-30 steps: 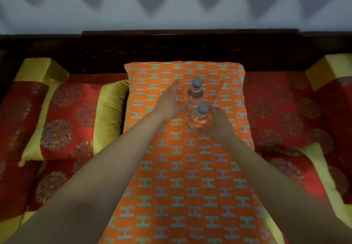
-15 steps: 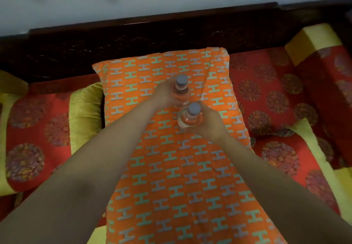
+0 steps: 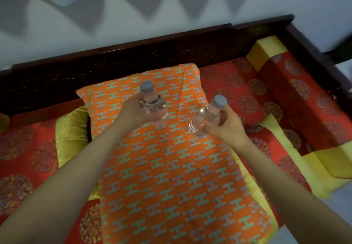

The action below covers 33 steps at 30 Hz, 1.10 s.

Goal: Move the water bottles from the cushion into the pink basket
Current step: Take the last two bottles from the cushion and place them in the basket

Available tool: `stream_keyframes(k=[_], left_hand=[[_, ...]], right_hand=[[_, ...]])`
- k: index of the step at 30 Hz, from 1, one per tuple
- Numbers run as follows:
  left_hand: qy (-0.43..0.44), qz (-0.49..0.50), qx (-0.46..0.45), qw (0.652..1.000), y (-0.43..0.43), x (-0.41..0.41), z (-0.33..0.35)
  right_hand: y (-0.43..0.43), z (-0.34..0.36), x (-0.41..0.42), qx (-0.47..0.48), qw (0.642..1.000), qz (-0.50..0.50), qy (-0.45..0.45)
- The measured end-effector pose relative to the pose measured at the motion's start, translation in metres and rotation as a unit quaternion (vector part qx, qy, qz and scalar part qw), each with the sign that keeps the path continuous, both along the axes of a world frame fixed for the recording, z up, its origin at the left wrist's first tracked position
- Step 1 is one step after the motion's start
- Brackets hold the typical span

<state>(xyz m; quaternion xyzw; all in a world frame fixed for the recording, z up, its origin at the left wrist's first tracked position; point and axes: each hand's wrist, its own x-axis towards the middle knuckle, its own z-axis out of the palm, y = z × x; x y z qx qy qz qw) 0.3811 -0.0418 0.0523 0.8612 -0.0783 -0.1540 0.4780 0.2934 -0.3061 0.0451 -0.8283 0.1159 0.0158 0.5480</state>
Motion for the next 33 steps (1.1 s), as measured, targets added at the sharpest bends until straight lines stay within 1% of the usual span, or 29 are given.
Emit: stream_keyframes(k=[2,5,7,10,13,18,22,28,33], left_hand=[[-0.023,-0.015,-0.009,1.000,-0.014,-0.006,0.015],[-0.045,-0.010,-0.032,0.998,-0.039,-0.015,0.034],[-0.054,-0.016,-0.043,0.997,-0.056,-0.018,0.043],[-0.079,-0.055,-0.034,0.995,-0.085,-0.027,0.059],[-0.103,-0.079,-0.026,0.991,-0.123,-0.041,0.075],[-0.123,-0.119,-0.014,0.985,-0.208,-0.079,0.093],[-0.128,-0.153,-0.015,0.980,-0.288,-0.132,0.107],[-0.132,-0.180,-0.024,0.974,-0.392,-0.201,0.120],[-0.130,-0.197,-0.048,0.971,-0.482,-0.240,0.136]], right_hand=[[-0.012,0.017,-0.013,-0.003,0.999,-0.032,-0.024],[-0.033,0.038,-0.036,-0.004,0.995,-0.077,-0.060],[-0.052,0.049,-0.051,-0.023,0.992,-0.101,-0.069],[-0.087,0.068,-0.079,-0.057,0.987,-0.129,-0.073],[-0.124,0.083,-0.111,-0.068,0.980,-0.168,-0.081],[-0.198,0.104,-0.175,-0.117,0.964,-0.223,-0.087],[-0.264,0.120,-0.238,-0.143,0.953,-0.250,-0.094],[-0.367,0.135,-0.320,-0.151,0.939,-0.296,-0.090],[-0.450,0.143,-0.372,-0.152,0.928,-0.329,-0.081]])
